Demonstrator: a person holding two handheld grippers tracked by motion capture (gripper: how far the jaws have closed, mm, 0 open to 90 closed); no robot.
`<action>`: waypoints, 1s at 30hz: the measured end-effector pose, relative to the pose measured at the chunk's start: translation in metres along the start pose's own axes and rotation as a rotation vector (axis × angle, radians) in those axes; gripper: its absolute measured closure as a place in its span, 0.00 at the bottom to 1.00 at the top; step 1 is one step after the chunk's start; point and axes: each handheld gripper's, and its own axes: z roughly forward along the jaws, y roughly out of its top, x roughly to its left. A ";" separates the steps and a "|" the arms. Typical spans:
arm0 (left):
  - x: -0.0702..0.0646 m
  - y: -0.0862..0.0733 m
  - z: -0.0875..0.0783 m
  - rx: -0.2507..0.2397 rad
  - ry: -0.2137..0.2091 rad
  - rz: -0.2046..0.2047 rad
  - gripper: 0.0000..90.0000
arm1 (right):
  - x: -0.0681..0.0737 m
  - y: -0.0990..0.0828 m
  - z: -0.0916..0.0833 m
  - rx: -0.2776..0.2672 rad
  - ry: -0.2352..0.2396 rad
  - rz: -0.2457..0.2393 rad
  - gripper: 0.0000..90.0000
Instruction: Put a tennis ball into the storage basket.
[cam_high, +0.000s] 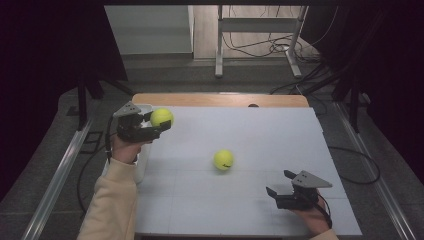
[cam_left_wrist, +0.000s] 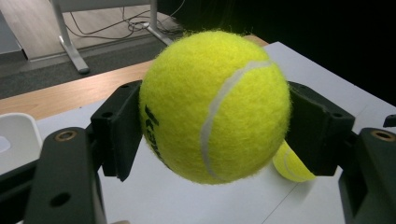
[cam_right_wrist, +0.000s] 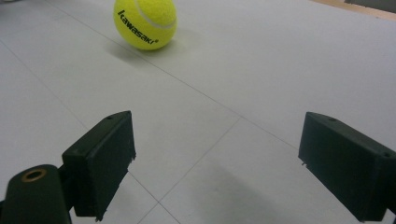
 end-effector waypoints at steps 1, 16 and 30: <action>0.001 0.000 0.000 0.000 0.003 -0.002 0.30 | 0.000 0.000 0.000 0.001 0.000 -0.001 0.12; 0.017 -0.004 -0.006 -0.006 0.041 -0.037 0.30 | 0.000 0.000 0.000 0.001 0.001 -0.002 0.12; 0.034 -0.008 -0.014 -0.016 0.086 -0.074 0.30 | 0.000 0.000 0.000 0.000 -0.001 -0.001 0.12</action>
